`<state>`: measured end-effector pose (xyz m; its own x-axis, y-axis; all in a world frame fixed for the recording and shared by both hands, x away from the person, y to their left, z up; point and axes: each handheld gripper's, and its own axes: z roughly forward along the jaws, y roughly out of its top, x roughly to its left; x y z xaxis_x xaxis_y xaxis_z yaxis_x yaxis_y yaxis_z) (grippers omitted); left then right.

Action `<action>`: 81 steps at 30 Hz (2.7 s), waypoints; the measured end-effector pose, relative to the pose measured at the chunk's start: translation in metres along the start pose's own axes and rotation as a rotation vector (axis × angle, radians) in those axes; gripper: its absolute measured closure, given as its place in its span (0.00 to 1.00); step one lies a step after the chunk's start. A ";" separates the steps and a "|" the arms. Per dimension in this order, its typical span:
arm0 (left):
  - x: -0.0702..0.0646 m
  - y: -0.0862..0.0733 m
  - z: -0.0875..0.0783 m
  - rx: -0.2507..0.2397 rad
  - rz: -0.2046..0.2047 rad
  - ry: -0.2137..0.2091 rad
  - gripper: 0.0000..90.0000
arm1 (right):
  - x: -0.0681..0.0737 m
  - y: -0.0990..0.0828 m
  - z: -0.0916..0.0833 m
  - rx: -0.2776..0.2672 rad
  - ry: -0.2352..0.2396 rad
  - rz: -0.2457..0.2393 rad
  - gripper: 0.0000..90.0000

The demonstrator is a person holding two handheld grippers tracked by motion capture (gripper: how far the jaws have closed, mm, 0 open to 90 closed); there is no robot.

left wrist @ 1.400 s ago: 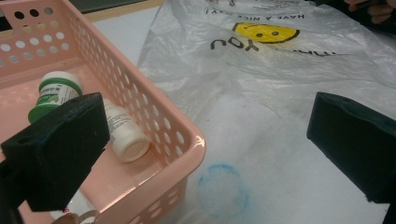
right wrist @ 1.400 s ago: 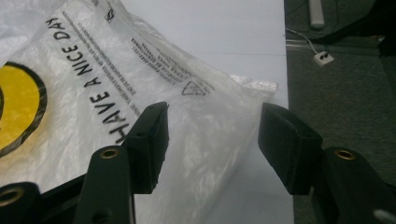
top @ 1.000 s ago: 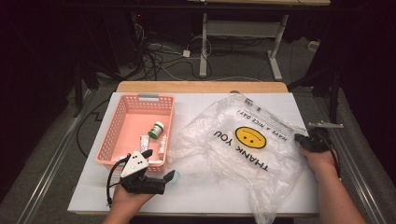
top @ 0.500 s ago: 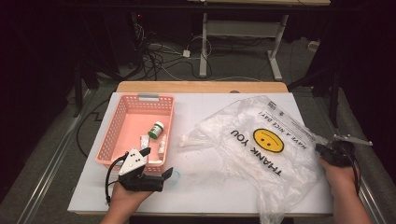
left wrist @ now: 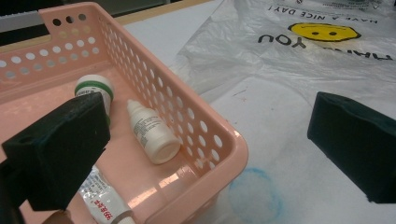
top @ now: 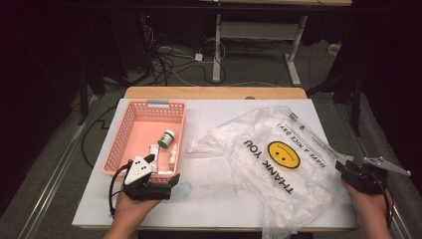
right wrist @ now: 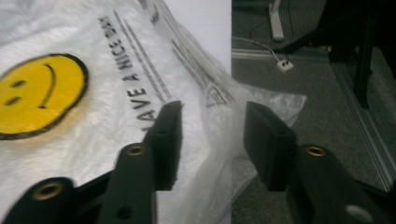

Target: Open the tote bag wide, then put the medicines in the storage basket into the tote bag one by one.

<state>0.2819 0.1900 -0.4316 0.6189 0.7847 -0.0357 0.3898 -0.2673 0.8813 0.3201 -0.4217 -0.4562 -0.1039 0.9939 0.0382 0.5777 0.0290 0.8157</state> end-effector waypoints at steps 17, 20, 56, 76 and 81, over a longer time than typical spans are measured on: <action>0.002 0.000 0.003 0.040 -0.026 -0.035 0.00 | 0.040 0.008 -0.036 -0.150 0.209 -0.142 0.28; 0.002 0.000 0.003 0.036 -0.023 -0.033 0.00 | 0.056 0.009 -0.032 -0.151 0.255 -0.172 0.21; -0.011 0.002 0.006 0.030 0.031 -0.063 0.00 | 0.192 0.033 0.023 -0.049 0.482 -0.401 0.04; -0.017 0.000 0.000 -0.011 0.032 -0.076 0.00 | 0.226 0.000 0.032 0.149 0.591 -0.594 0.48; -0.019 0.001 0.003 0.001 0.049 -0.082 0.00 | 0.228 -0.003 0.037 0.168 0.600 -0.616 0.52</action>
<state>0.2724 0.1729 -0.4315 0.6911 0.7221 -0.0312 0.3584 -0.3049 0.8824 0.3244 -0.1911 -0.4708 -0.8177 0.5739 -0.0453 0.3854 0.6042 0.6974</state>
